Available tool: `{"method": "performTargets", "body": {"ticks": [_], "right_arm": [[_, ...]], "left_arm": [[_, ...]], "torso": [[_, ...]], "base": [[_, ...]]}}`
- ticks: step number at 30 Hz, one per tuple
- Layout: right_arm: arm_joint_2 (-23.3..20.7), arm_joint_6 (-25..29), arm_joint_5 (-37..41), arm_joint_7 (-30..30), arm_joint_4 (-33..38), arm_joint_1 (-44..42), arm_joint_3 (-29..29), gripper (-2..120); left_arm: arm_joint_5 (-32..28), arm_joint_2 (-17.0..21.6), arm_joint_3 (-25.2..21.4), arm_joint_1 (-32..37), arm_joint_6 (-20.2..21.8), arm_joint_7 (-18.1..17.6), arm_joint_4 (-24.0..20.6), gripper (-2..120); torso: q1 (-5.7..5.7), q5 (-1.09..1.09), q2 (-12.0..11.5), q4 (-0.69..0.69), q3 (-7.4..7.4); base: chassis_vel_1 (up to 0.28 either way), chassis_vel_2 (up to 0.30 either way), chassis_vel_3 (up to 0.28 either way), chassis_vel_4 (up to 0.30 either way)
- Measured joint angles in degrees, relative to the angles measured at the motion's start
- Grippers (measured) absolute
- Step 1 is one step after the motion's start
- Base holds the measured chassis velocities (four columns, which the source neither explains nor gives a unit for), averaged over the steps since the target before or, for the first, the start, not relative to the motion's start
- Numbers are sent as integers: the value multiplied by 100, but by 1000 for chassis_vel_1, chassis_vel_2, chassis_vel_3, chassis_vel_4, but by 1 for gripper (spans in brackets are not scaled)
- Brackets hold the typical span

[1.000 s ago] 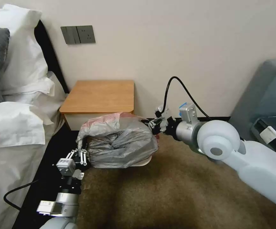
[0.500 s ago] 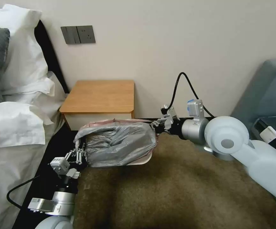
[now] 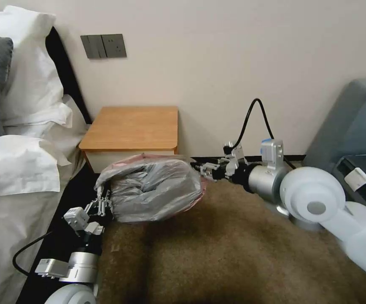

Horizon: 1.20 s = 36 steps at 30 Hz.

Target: Pick up the garbage bag from the table and place it over the trash can.

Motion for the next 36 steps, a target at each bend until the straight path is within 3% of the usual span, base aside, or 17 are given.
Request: {"method": "performTargets", "body": {"ticks": [3, 10, 18, 26, 36], "right_arm": [[-8, 51, -199, 69, 134, -267, 36, 79], [-30, 43, -591, 90, 322, -775, 105, 98], [23, 179, -1458, -9, 262, -1192, 97, 100], [275, 868, -2767, -219, -57, -1634, -58, 100], [503, 1120, -2999, -220, -307, -1671, -86, 100]], "left_arm": [[-41, -1, -5, 1, 50, -60, -53, 7], [-123, 8, -2, -12, 142, -212, -131, 7], [-250, 16, 49, -20, 299, -295, -240, 7], [-417, 15, 67, -16, 431, -401, -338, 7], [-446, 2, 102, 14, 482, -402, -399, 7]], "torso": [[0, 0, 0, 1, 0], [0, 0, 0, 1, 0], [0, 0, 0, 0, 0], [0, 0, 0, 0, 0], [0, 0, 0, 0, 0]], "base": [[0, 0, 0, 0], [0, 0, 0, 0], [0, 0, 0, 0], [0, 0, 0, 0], [0, 0, 0, 0]]}}
